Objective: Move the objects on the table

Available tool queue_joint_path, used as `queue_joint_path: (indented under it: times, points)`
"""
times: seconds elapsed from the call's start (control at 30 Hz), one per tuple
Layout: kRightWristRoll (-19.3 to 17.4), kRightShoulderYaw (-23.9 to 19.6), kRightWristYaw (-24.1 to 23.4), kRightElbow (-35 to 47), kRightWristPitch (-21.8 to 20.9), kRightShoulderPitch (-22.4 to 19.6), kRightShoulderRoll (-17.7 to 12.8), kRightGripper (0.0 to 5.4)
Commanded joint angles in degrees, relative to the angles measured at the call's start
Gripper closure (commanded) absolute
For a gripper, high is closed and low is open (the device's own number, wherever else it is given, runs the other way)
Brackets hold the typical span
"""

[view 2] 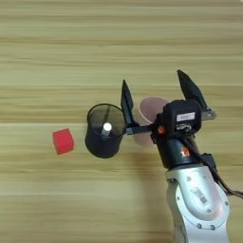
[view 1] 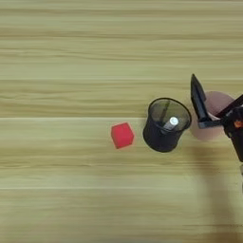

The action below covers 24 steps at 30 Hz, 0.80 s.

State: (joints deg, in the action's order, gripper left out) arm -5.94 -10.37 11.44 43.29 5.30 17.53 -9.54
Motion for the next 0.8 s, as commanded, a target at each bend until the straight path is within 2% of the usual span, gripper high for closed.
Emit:
queue_joint_path:
  times: [0.03, 0.3, 0.6, 0.8]
  points:
    - [-1.0, -3.7, -1.8, 0.4, -2.7, -0.5, 0.3, 0.04]
    - [-1.1, -6.0, -2.5, -1.6, -4.6, 2.5, 1.9, 0.04]
    - [0.2, -2.8, -2.1, -4.7, -6.0, 7.5, 4.1, 0.04]
    - [0.7, -2.0, -2.6, -6.3, -6.6, 9.1, 4.9, 0.04]
